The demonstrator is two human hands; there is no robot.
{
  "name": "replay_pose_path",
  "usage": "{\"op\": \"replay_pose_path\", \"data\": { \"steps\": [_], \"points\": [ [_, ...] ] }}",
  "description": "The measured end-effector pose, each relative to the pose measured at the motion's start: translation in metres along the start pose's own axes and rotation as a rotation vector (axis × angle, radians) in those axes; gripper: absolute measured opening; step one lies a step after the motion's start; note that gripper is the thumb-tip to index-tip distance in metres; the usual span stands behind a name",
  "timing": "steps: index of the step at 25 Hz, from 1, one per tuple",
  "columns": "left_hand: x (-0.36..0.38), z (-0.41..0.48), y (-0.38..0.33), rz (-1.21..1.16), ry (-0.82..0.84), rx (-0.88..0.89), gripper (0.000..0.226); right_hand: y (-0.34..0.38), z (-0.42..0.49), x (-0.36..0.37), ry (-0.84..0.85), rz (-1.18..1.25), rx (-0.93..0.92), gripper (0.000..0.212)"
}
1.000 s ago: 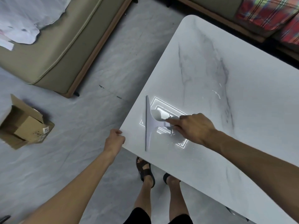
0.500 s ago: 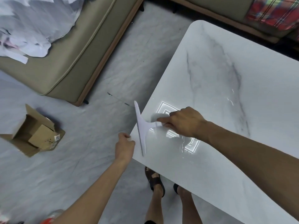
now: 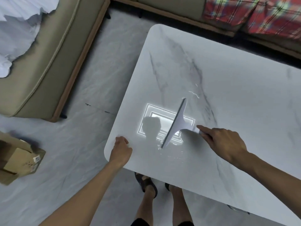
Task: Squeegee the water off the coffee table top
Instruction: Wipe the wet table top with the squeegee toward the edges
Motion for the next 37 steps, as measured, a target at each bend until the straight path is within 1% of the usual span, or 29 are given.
{"op": "replay_pose_path", "data": {
  "steps": [2,3,4,6,8,10,12,14,16,19,22,24,27,29,31,34,37],
  "points": [
    [-0.001,-0.003,0.000,0.047,-0.086,0.033,0.021,0.003,-0.012,-0.006,-0.030,0.079,0.043,0.039],
    [-0.003,-0.004,0.002,0.041,-0.153,0.042,0.020,0.012,-0.015,-0.007,-0.051,0.108,0.033,0.040],
    [-0.006,-0.005,0.003,0.009,-0.219,0.045,0.019,0.025,-0.016,-0.007,-0.065,0.117,-0.016,0.040],
    [-0.014,-0.007,0.012,-0.078,-0.327,0.026,0.018,0.064,-0.011,0.003,-0.058,0.138,-0.193,0.038],
    [-0.025,-0.009,0.026,-0.120,-0.413,-0.017,0.019,0.115,0.001,0.023,0.035,0.131,-0.375,0.039],
    [-0.031,-0.013,0.041,-0.113,-0.458,-0.051,0.023,0.164,0.009,0.048,0.124,0.064,-0.522,0.040],
    [-0.028,-0.020,0.053,-0.073,-0.434,-0.038,0.026,0.191,0.011,0.067,0.136,0.005,-0.584,0.040],
    [-0.017,-0.027,0.057,-0.036,-0.354,0.006,0.026,0.185,0.009,0.075,0.138,-0.010,-0.549,0.039],
    [0.000,-0.034,0.053,-0.020,-0.256,0.035,0.023,0.148,0.002,0.075,0.115,0.013,-0.484,0.038],
    [0.026,-0.043,0.037,-0.011,-0.132,0.058,0.024,0.068,-0.024,0.059,0.099,0.038,-0.407,0.039],
    [0.055,-0.055,0.020,0.021,-0.026,0.106,0.027,-0.006,-0.058,0.044,0.080,-0.029,-0.327,0.042],
    [0.071,-0.060,0.010,0.083,0.024,0.132,0.027,-0.046,-0.075,0.040,0.071,-0.079,-0.264,0.043],
    [0.084,-0.066,-0.002,0.138,0.049,0.128,0.030,-0.080,-0.095,0.032,0.067,-0.177,-0.213,0.042],
    [0.086,-0.070,-0.006,0.125,0.022,0.115,0.028,-0.081,-0.101,0.026,0.048,-0.195,-0.218,0.045],
    [0.084,-0.075,-0.007,0.066,-0.026,0.081,0.024,-0.061,-0.097,0.024,0.042,-0.155,-0.284,0.045],
    [0.079,-0.080,-0.004,0.026,-0.069,0.071,0.019,-0.006,-0.078,0.037,0.106,-0.079,-0.453,0.040],
    [0.078,-0.083,0.002,-0.010,-0.099,0.065,0.017,0.046,-0.062,0.062,0.175,-0.075,-0.572,0.038]
  ]
}}
Point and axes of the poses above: each hand's wrist, its own z-axis towards the middle knuckle, its own x-axis out of the palm, y = z × x, the point moved 1 cm from there along z, towards the middle knuckle, and after that the axes turned 2 degrees about -y, right-handed, at the moved point
